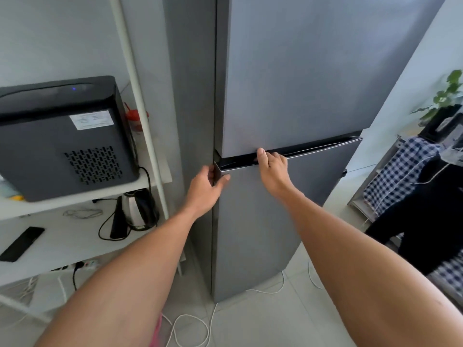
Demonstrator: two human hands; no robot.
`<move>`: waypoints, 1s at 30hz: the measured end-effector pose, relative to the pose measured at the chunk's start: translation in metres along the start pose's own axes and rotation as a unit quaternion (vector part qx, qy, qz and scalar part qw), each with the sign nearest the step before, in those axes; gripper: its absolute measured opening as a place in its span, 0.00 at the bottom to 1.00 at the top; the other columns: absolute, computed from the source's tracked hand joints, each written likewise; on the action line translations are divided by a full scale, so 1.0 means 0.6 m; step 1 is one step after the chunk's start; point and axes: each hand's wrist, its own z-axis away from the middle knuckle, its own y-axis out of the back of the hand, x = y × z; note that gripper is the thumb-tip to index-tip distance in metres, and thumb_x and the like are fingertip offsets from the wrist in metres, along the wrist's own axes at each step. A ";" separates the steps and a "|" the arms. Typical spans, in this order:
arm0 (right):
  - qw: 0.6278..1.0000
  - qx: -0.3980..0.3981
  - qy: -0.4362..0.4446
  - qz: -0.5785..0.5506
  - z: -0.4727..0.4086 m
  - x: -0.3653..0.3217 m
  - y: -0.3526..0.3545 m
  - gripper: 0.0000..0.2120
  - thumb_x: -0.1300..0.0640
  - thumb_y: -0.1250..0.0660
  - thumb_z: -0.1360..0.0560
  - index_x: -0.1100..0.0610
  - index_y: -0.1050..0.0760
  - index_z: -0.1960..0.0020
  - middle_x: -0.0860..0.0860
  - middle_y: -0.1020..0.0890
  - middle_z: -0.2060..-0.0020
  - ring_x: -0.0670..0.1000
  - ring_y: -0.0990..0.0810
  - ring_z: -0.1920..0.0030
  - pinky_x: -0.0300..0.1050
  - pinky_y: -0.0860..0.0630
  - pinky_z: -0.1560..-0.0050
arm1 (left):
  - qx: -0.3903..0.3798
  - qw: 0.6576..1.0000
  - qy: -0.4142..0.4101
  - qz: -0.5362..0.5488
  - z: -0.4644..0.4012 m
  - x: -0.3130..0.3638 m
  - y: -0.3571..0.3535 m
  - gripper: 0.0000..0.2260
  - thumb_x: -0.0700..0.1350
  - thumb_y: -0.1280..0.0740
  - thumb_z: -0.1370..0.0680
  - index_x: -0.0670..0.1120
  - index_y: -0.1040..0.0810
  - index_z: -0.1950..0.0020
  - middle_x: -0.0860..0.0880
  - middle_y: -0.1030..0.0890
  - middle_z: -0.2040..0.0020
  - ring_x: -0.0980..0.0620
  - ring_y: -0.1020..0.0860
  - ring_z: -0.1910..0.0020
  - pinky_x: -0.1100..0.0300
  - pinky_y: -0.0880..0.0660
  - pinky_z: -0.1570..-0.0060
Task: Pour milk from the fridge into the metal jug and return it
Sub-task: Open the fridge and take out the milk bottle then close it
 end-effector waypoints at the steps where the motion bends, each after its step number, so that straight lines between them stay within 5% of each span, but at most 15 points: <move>1: 1.000 0.003 -0.003 -0.017 -0.004 0.003 -0.004 0.26 0.42 0.52 0.13 0.58 0.22 0.45 0.50 0.27 0.43 0.52 0.41 0.25 0.44 0.43 0.34 | -0.005 1.000 -0.008 0.000 0.001 -0.003 0.001 0.25 0.69 0.31 0.28 0.53 0.23 0.42 0.56 0.16 0.48 0.56 0.18 0.47 0.48 0.21 0.39; 9: 1.000 0.008 -0.008 0.014 -0.013 0.007 -0.002 0.26 0.44 0.51 0.12 0.62 0.28 0.53 0.53 0.26 0.51 0.58 0.33 0.33 0.39 0.45 0.35 | -0.021 0.995 -0.055 -0.078 0.011 0.011 0.013 0.24 0.70 0.35 0.24 0.53 0.26 0.41 0.54 0.20 0.46 0.52 0.20 0.47 0.48 0.22 0.42; 15: 0.996 0.049 -0.005 0.072 0.020 -0.004 0.011 0.26 0.42 0.48 0.13 0.55 0.38 0.65 0.52 0.29 0.59 0.60 0.32 0.38 0.51 0.38 0.32 | -0.037 0.993 -0.064 -0.088 0.061 0.014 0.006 0.23 0.73 0.35 0.25 0.55 0.26 0.45 0.56 0.19 0.50 0.54 0.19 0.51 0.53 0.21 0.49; 20: 0.997 0.053 -0.058 0.020 0.075 0.004 0.064 0.31 0.36 0.39 0.19 0.56 0.40 0.70 0.52 0.29 0.71 0.57 0.31 0.49 0.50 0.32 0.55 | -0.008 0.999 -0.022 -0.048 0.103 -0.003 -0.008 0.23 0.74 0.43 0.22 0.57 0.24 0.54 0.52 0.17 0.56 0.49 0.15 0.58 0.40 0.19 0.53; 23: 0.992 0.074 -0.099 0.010 0.106 0.013 0.100 0.33 0.31 0.32 0.27 0.56 0.40 0.71 0.52 0.29 0.70 0.55 0.30 0.61 0.48 0.35 0.65 | -0.030 0.998 -0.001 -0.059 0.116 0.007 -0.038 0.16 0.64 0.36 0.20 0.53 0.21 0.43 0.51 0.16 0.45 0.48 0.17 0.49 0.45 0.20 0.43; 26: 0.990 0.078 -0.121 0.016 0.146 0.033 0.146 0.33 0.34 0.27 0.29 0.54 0.41 0.71 0.51 0.33 0.73 0.52 0.34 0.72 0.47 0.38 0.71 | -0.092 0.994 0.008 -0.057 0.139 0.031 -0.079 0.23 0.56 0.33 0.18 0.47 0.27 0.27 0.47 0.21 0.32 0.48 0.20 0.39 0.46 0.23 0.35; 30: 0.990 0.082 -0.115 0.007 0.200 0.068 0.211 0.26 0.38 0.25 0.30 0.56 0.30 0.69 0.52 0.28 0.72 0.52 0.30 0.70 0.45 0.34 0.69 | -0.155 0.986 0.004 -0.064 0.174 0.053 -0.143 0.24 0.58 0.37 0.18 0.47 0.29 0.25 0.49 0.19 0.37 0.50 0.20 0.44 0.50 0.24 0.43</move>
